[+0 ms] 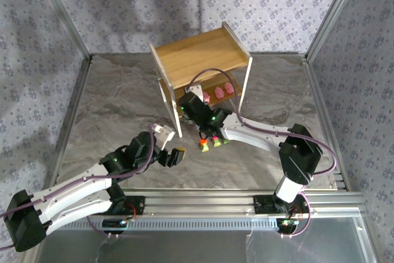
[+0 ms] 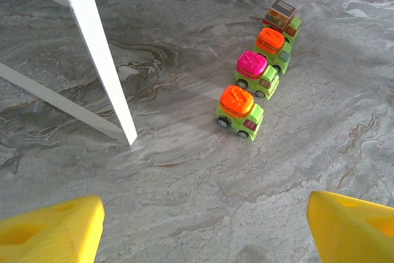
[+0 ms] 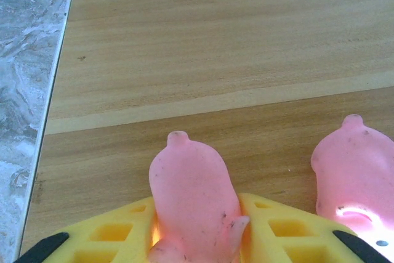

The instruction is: Place and organize the plastic toys onto the shelf

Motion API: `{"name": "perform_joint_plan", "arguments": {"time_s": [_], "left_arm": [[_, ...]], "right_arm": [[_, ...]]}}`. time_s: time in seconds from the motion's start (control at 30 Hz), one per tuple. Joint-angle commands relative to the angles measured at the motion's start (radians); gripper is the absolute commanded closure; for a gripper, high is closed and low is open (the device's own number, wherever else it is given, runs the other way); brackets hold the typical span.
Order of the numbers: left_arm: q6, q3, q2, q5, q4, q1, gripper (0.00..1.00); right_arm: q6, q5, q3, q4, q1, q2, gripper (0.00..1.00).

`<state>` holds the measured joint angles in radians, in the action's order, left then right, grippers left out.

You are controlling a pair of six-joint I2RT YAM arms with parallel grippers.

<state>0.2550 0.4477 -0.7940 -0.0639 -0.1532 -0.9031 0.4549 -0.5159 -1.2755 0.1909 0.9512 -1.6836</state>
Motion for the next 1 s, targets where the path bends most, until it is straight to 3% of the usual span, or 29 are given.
{"name": "perform_joint_plan", "arguments": {"time_s": [0.0,0.97], "left_arm": [[0.002,0.002,0.0,0.007,0.029,0.006,0.14],[0.0,0.005,-0.005,0.0,0.028,0.006,0.14]], "right_arm": [[-0.002,0.001,-0.019,0.002,-0.001,-0.011,0.62],[-0.014,-0.029,0.005,0.008,0.024,0.054,0.55]]}}
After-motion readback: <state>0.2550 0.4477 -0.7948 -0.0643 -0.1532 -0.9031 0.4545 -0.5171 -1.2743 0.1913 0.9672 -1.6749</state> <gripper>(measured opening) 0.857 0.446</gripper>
